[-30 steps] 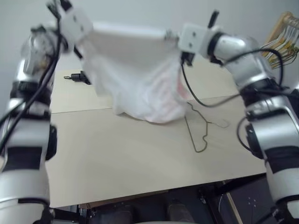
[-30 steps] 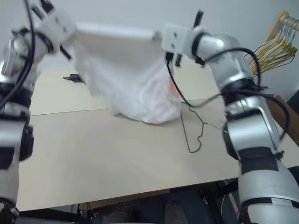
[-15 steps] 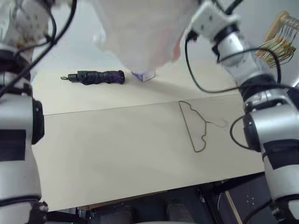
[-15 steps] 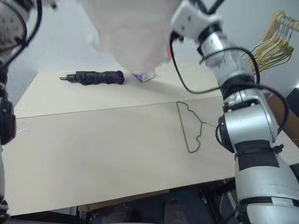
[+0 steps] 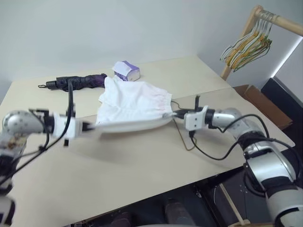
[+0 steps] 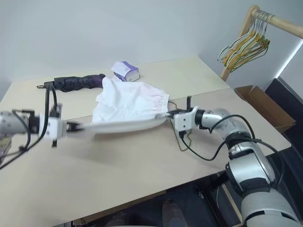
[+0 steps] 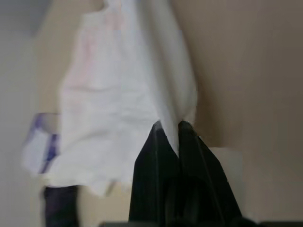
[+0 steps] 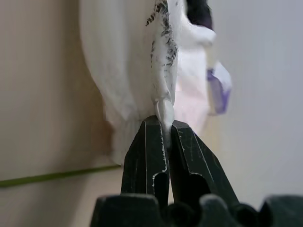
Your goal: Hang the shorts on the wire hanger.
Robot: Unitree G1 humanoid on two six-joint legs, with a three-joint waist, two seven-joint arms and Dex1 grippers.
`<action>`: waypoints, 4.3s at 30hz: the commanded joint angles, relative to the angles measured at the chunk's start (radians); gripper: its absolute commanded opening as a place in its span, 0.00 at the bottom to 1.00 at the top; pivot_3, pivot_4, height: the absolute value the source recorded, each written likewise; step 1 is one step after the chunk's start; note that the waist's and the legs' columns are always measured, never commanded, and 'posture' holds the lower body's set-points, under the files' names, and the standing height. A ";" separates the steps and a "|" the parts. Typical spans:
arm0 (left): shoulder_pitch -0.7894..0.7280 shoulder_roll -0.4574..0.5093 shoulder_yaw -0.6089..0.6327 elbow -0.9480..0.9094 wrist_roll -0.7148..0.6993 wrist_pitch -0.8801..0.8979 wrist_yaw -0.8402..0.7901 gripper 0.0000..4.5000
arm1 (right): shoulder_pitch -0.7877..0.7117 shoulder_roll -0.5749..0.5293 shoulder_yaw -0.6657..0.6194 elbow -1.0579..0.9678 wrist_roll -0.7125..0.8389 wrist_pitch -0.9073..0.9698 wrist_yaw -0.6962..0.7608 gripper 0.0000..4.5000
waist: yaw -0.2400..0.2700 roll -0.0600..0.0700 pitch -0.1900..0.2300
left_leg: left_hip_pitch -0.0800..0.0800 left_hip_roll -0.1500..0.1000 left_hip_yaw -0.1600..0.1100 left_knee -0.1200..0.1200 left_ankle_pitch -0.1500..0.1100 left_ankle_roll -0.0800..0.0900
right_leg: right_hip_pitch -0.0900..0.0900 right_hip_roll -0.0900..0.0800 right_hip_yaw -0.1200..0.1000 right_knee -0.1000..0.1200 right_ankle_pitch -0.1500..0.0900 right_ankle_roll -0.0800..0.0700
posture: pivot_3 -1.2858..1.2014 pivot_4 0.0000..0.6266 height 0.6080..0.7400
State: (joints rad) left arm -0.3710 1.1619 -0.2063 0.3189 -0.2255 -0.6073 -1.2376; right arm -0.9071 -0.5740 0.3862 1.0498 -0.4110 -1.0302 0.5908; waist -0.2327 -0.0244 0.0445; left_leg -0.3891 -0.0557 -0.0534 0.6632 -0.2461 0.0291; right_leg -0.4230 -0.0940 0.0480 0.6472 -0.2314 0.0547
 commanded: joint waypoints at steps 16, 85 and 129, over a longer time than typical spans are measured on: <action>0.717 0.232 0.327 -0.696 -0.167 0.326 -0.170 0.00 | 0.291 -0.190 -0.035 -0.383 -0.056 0.059 -0.050 0.00 | 0.054 0.000 0.000 | 0.004 0.001 0.001 -0.002 0.000 0.000 | 0.004 0.001 0.000 -0.002 0.000 -0.001 | 0.48 0.00 1.00; 0.005 -0.298 0.319 -0.574 -0.440 1.041 0.037 1.00 | 0.540 -0.202 -0.190 -1.094 0.513 1.989 0.001 0.01 | 0.136 -0.004 -0.008 | 0.020 0.003 0.002 0.002 -0.011 0.000 | 0.025 0.001 -0.004 -0.015 -0.008 -0.004 | 0.45 0.00 1.00; -0.552 -0.561 -0.075 0.117 -0.043 1.054 -0.186 1.00 | 0.410 -0.399 -0.198 -0.797 -0.312 0.219 -0.596 0.01 | -0.082 -0.002 -0.009 | 0.011 0.001 0.001 0.005 -0.012 0.002 | 0.021 0.000 -0.002 -0.015 -0.008 -0.001 | 0.40 0.00 1.00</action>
State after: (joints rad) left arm -0.9088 0.6082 -0.2823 0.4293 -0.2837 0.4739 -1.4164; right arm -0.4681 -0.9715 0.2293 0.2677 -0.7517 -0.8042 0.0104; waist -0.3150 -0.0264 0.0359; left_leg -0.3781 -0.0547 -0.0525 0.6683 -0.2585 0.0316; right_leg -0.4019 -0.0946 0.0463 0.6320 -0.2393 0.0543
